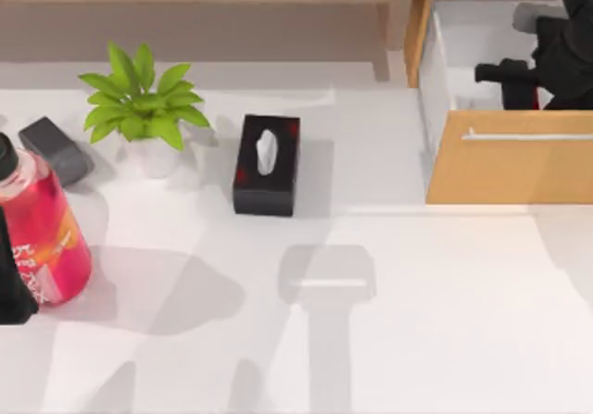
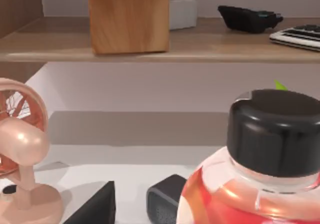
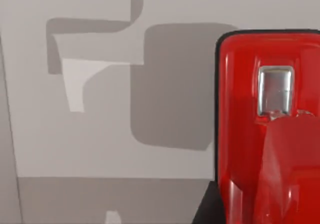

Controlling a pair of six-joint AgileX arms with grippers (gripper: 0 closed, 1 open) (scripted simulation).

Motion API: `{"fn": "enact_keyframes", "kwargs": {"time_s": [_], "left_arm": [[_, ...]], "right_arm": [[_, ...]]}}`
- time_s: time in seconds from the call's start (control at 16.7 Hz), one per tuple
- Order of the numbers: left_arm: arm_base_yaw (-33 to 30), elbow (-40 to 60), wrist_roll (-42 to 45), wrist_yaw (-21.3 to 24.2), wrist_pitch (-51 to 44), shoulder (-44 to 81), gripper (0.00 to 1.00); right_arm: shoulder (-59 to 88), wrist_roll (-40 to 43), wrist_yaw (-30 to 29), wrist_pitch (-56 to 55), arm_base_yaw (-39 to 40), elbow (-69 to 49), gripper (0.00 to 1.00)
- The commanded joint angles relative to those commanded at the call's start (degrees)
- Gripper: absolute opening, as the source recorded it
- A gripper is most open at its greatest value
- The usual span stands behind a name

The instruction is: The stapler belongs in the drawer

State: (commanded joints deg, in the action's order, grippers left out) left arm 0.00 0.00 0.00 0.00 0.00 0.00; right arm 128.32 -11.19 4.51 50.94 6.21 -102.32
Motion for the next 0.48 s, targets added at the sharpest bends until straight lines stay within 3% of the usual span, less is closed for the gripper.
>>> {"fn": "enact_keyframes", "kwargs": {"time_s": [0.48], "left_arm": [[0.0,0.0,0.0,0.0,0.0,0.0,1.0]], "right_arm": [[-1.63,1.73,-1.97,-0.42,0.48,3.91,0.0]]}}
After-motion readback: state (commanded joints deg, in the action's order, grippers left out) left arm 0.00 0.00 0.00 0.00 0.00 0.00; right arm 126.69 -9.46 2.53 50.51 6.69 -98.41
